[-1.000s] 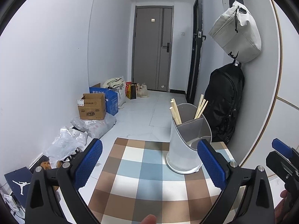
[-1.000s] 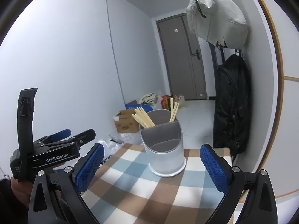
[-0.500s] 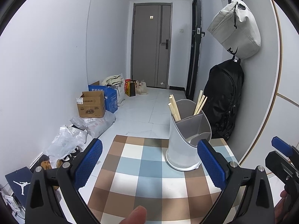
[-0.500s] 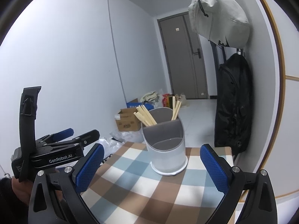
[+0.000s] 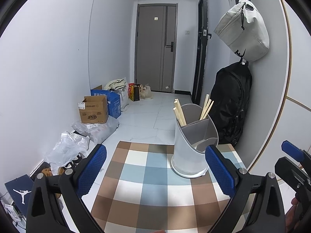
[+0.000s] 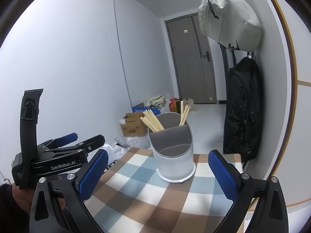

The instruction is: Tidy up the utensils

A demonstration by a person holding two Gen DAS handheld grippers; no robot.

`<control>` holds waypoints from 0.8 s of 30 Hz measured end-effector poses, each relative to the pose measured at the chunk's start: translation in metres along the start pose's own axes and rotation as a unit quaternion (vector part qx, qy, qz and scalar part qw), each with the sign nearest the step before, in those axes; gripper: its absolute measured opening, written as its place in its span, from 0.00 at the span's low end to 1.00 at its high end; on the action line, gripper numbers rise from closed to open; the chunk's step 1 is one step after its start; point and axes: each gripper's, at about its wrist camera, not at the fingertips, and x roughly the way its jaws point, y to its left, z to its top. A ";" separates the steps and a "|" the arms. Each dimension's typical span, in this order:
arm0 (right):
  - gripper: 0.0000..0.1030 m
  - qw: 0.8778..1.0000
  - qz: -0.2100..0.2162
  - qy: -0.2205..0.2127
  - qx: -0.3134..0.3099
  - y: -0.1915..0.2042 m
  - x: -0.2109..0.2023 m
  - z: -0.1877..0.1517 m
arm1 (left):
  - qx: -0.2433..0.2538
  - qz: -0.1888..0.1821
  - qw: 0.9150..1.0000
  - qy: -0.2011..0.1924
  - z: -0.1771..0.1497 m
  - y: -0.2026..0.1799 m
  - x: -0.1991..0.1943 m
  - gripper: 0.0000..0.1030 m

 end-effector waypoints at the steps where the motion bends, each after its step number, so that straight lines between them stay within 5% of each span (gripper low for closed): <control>1: 1.00 1.000 0.000 0.000 0.000 0.000 0.000 0.000 | -0.002 -0.001 1.000 0.000 0.000 0.000 0.000 0.96; 24: 1.00 1.000 0.001 -0.002 0.001 0.002 -0.001 0.000 | -0.001 -0.004 1.000 0.003 0.000 -0.001 0.001 0.96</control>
